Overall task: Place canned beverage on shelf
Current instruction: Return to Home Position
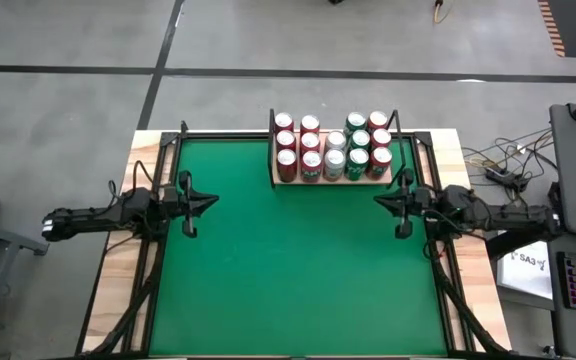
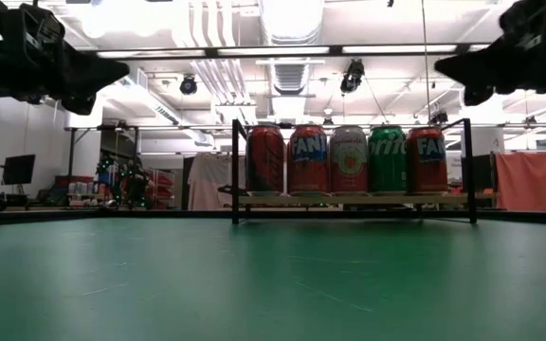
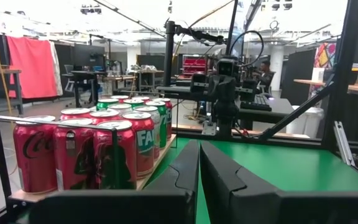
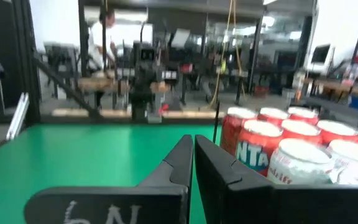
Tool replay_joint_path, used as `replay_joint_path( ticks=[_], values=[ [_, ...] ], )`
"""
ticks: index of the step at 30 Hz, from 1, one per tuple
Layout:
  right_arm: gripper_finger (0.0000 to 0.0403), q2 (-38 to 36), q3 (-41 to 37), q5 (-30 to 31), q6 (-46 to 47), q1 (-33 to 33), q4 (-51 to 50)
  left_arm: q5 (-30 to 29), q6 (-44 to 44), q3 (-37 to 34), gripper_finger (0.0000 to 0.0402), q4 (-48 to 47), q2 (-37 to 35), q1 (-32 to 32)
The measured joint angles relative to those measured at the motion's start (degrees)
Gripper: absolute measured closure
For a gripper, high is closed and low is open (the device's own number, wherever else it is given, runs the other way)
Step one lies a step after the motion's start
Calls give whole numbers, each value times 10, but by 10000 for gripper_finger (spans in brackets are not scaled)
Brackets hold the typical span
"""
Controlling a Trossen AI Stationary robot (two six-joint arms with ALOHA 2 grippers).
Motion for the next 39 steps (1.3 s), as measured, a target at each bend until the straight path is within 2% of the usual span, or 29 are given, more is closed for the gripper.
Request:
replay_joint_path(
  ticks=[5, 14, 23, 26, 34, 39],
  values=[
    [394, -67, -12, 0, 4, 0, -49, -1, 0, 0, 402, 0, 0, 0],
    [394, -64, -19, 1, 2, 0, -92, -22, 2, 0, 402, -5, 1, 2],
    [394, -61, -21, -3, -13, 0, -114, -21, -37, 0, 402, -27, 2, 2],
    [394, -59, -22, -3, -15, 0, -115, -3, -48, 0, 402, -45, 2, 2],
    [394, -59, -22, -1, 52, 0, -115, 21, -29, 0, 402, -73, 12, 2],
    [394, -59, -22, 0, 48, 0, -116, 13, -23, 0, 402, -73, 18, 2]
  ],
)
